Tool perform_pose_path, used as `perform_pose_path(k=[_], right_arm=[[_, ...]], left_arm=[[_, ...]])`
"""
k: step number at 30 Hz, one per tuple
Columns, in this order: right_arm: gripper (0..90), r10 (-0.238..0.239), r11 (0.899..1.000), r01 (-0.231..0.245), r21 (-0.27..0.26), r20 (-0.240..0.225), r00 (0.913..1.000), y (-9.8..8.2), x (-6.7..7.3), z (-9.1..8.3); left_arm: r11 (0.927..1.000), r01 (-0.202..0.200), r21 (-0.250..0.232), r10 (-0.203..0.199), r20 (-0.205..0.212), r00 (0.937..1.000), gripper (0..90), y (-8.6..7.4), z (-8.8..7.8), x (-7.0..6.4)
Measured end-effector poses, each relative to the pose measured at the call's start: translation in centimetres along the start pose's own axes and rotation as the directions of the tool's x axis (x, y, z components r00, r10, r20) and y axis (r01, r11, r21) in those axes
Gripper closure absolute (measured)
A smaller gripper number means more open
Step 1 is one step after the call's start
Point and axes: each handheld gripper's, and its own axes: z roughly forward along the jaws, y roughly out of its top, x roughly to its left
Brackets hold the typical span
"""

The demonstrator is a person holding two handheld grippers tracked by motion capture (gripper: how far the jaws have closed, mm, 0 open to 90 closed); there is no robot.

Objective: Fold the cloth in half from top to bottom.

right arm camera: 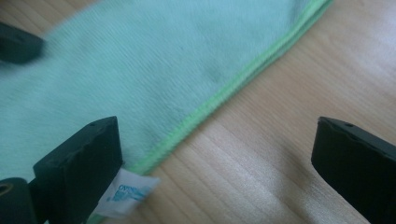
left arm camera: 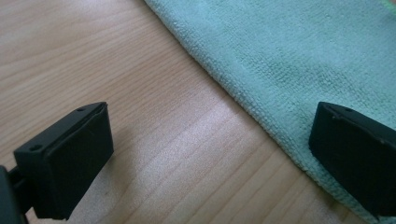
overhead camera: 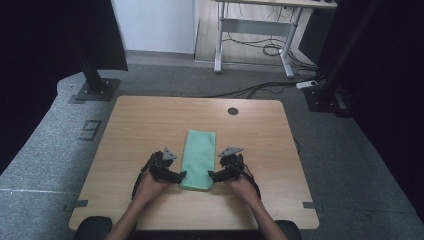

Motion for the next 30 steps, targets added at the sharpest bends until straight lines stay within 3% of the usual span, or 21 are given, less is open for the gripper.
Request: perform_pose_path(k=[2,10,17,21,23,24,25,30], right_arm=[[1.3,-0.001,1.0,0.001,0.016,0.001,1.0,-0.3,-0.1,0.6],[1.2,-0.006,1.0,0.007,0.021,-0.01,0.9999,-1.0,0.4,0.0],[1.1,-0.03,0.999,0.03,0.023,-0.03,0.9991,-2.7,2.1,-1.6],[1.2,-0.035,0.999,0.036,0.019,-0.033,0.9988,-3.3,2.4,-2.1],[1.1,-0.035,0.999,0.035,0.015,-0.031,0.9989,-3.6,2.6,-2.4],[1.1,-0.035,0.999,0.035,0.015,-0.031,0.9989,-3.6,2.6,-2.4],[1.2,-0.029,0.999,0.03,0.016,-0.029,0.9992,-3.7,2.7,-2.5],[1.3,-0.024,1.0,0.025,0.016,-0.026,0.9994,-3.7,2.7,-2.5]], left_arm=[[1.0,-0.005,0.004,0.005,-0.002,1.0,0.0,-0.1,-0.1,-0.1],[0.9999,0.006,0.013,-0.006,0.026,0.9996,0.0,-0.9,-0.7,-1.0],[0.9997,-0.006,0.024,0.005,0.047,0.9989,0.0,-2.3,-2.1,-3.3],[0.9992,-0.03,0.026,0.028,0.063,0.9976,0.0,-2.2,-2.7,-3.8],[0.9995,-0.012,-0.029,0.013,0.042,0.999,0.0,-1.1,-3.4,-3.1],[0.9995,-0.012,-0.029,0.013,0.042,0.999,0.0,-1.1,-3.4,-3.1],[0.999,-0.002,-0.045,0.003,0.012,0.9999,0.0,-0.4,-3.5,-2.4],[0.9984,0.029,-0.048,-0.03,-0.017,0.9994,0.0,-0.1,-1.9,-1.2]])
